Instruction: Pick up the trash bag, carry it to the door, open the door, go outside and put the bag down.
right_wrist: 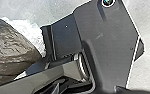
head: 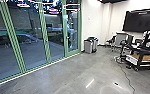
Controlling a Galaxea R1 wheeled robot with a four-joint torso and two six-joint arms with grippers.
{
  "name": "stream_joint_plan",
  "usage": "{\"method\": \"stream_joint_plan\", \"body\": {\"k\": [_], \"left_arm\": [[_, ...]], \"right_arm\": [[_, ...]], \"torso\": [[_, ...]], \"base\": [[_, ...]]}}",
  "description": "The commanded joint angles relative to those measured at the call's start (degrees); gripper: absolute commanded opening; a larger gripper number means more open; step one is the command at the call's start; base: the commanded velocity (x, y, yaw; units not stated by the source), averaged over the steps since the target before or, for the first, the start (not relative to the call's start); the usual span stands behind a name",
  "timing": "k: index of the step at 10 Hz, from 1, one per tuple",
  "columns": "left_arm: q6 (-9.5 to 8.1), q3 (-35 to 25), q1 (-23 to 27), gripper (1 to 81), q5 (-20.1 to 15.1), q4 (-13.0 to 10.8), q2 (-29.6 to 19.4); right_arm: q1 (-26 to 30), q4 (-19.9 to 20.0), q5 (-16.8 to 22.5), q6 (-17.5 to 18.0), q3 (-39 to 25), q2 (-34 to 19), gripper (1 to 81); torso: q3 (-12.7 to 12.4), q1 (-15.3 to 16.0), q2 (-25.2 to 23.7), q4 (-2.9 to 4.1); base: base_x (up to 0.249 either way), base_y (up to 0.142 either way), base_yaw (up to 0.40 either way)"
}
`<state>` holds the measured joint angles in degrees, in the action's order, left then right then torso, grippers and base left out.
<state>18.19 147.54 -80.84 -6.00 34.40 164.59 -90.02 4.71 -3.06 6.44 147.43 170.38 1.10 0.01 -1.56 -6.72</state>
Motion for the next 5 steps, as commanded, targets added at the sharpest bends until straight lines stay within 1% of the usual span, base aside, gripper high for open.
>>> {"method": "stream_joint_plan", "body": {"k": [1, 5], "left_arm": [[0.53, -0.1, 3.9, 1.0, -3.8, -0.3, -0.7], [0.53, -0.1, 3.9, 1.0, -3.9, -0.3, -0.7]], "right_arm": [[3.0, -0.6, 3.1, -0.2, -0.4, -0.1, 81.1], [3.0, -0.6, 3.1, -0.2, -0.4, -0.1, 81.1]], "torso": [[0.0, 0.0, 0.0, 0.0], [0.0, 0.0, 0.0, 0.0]], "base": [[0.177, -0.074, 0.0], [0.177, -0.083, 0.0]]}}
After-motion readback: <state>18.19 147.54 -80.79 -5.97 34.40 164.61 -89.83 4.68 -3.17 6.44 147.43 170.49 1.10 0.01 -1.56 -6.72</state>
